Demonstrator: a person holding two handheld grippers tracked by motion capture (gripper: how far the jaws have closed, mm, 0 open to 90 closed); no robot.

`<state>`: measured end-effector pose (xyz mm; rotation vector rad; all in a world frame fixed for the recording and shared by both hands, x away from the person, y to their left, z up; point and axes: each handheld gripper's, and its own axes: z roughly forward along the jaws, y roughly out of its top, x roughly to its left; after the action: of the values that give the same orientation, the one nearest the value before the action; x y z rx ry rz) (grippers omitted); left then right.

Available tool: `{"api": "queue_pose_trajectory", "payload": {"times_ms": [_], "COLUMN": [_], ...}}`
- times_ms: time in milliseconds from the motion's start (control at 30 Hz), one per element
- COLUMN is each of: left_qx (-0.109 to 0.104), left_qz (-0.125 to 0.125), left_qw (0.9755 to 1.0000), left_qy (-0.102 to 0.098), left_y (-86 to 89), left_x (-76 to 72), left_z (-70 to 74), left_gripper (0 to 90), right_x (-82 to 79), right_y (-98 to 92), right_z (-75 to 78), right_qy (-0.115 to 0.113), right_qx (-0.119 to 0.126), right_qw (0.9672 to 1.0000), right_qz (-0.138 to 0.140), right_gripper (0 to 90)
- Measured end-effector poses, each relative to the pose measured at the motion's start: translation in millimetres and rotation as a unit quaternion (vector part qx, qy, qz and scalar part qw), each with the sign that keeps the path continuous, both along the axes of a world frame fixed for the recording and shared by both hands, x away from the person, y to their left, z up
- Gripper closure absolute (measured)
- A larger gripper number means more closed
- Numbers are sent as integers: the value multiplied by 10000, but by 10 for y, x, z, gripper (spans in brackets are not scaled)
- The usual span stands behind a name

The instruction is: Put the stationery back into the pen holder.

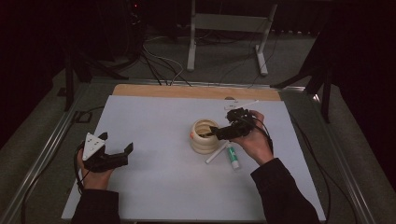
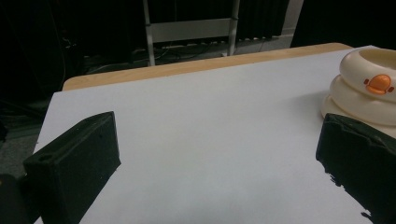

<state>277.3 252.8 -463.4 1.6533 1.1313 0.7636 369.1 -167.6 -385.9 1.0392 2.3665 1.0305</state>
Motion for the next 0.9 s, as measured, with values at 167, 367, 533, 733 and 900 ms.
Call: {"api": "queue_pose_trajectory", "payload": {"times_ms": [167, 367, 533, 733, 900], "left_qx": [-2, -5, 3, -14, -5], "left_qz": [8, 13, 15, 15, 7], "left_qw": [10000, 10000, 10000, 10000, 10000], "left_qy": [-2, -4, -4, -3, -1], "left_y": [1, 6, 5, 10, 9], "left_x": [1, -2, -2, -3, -2], "left_z": [-2, 0, -1, -1, -1], "left_gripper": [0, 0, 0, 0, 0], "right_x": [-3, -43, -82, -133, -175], "right_y": [-27, -55, -77, -120, -158], "right_z": [-37, -82, -118, -138, -175], "right_qy": [28, 85, 88, 67, 64], "right_qx": [-11, -51, -58, -63, -141], "right_qw": [9999, 9999, 9999, 9998, 9995], "right_qz": [-106, -105, -137, -202, -270], "right_gripper": [39, 21, 0, 0, 0]}}
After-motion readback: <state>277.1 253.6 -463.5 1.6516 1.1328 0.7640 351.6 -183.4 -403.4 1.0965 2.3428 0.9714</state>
